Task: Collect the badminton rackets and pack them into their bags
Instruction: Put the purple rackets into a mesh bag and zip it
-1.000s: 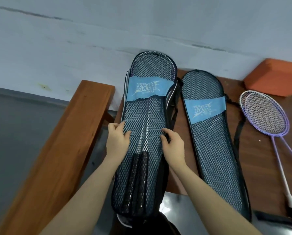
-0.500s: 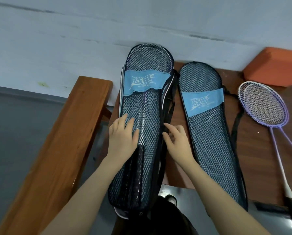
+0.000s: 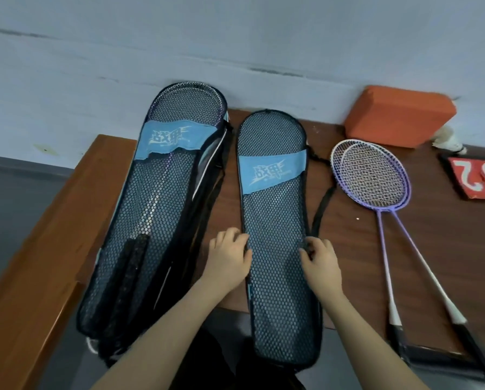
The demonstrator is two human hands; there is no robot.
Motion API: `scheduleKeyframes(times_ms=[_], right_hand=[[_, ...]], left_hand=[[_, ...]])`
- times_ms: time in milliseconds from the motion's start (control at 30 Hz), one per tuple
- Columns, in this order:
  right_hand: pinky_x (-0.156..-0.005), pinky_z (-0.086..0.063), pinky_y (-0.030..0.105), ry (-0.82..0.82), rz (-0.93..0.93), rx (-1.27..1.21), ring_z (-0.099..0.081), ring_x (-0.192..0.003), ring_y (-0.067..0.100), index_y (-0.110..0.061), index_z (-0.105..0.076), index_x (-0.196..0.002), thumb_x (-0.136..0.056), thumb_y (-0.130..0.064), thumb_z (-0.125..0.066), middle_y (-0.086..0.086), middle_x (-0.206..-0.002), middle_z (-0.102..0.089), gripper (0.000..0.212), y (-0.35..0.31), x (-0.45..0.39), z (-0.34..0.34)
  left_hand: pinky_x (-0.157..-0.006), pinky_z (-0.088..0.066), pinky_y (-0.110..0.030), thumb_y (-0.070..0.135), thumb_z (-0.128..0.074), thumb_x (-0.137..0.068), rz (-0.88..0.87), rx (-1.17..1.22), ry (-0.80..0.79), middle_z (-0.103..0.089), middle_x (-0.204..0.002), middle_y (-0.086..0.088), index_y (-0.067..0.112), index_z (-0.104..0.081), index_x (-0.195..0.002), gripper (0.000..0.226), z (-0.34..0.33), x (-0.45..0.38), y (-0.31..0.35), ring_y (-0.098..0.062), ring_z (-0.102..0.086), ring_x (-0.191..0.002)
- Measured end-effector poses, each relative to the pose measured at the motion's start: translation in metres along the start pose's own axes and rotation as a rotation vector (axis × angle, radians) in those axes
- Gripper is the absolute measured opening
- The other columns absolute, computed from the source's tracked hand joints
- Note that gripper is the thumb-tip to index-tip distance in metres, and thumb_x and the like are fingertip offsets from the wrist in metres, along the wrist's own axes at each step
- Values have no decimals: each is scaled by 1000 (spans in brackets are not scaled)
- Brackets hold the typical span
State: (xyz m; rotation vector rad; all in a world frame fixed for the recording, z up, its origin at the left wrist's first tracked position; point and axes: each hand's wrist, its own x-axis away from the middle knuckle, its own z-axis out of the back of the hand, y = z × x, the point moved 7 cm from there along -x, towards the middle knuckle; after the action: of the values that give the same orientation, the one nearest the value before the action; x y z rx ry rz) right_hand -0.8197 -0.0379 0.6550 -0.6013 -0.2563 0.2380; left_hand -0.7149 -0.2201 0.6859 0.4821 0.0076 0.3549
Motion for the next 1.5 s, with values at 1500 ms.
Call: scheduleKeyframes(times_ms=[1500], right_hand=[[-97, -43, 42, -33, -75, -319, -52, -111, 18, -15, -45, -132, -84, -33, -65, 2, -124, -54, 55, -6, -46, 30]], left_hand=[[-86, -53, -32, 2, -62, -83, 155, 858, 248, -63, -89, 7, 14, -64, -110, 30, 56, -85, 58, -13, -63, -81]])
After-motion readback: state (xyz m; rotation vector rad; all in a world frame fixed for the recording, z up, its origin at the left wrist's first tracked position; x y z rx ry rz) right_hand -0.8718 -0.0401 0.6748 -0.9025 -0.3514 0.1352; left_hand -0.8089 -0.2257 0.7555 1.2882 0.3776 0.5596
